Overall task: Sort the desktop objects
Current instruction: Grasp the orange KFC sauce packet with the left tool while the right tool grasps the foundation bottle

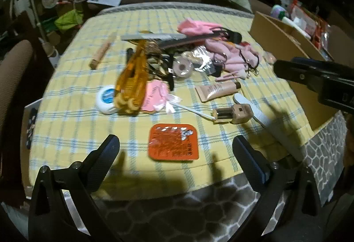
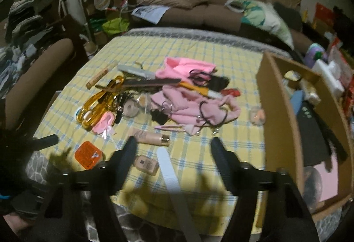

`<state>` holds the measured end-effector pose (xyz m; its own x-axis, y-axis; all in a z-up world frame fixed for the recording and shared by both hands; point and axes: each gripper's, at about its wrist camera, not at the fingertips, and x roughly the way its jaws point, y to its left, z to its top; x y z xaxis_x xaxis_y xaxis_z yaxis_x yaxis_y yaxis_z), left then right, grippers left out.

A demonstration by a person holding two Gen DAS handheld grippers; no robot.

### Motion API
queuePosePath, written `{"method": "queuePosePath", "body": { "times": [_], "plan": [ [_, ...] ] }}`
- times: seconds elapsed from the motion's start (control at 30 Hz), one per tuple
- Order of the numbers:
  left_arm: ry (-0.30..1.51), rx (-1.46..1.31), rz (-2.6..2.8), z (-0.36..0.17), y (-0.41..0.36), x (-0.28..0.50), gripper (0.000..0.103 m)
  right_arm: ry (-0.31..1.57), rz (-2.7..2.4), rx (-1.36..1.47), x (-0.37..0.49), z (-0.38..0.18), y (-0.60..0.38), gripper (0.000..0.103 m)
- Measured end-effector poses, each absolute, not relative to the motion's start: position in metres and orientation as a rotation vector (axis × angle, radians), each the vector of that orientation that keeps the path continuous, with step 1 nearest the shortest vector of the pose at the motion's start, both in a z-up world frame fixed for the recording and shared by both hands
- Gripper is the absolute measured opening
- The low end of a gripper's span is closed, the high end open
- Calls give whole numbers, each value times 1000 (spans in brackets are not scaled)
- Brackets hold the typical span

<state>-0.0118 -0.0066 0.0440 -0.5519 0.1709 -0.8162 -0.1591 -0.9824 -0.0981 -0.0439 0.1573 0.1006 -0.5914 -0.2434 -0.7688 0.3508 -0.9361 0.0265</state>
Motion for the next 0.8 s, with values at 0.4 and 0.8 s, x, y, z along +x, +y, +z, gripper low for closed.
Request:
{"method": "queuePosePath", "body": {
  "times": [0.4, 0.8],
  "plan": [
    [-19, -1452, 2578, 15, -2, -28, 65, 299, -2284, 1234, -59, 59, 138, 60],
    [-142, -1430, 2550, 15, -16, -30, 50, 602, -2148, 1212, -54, 16, 110, 56]
  ]
}}
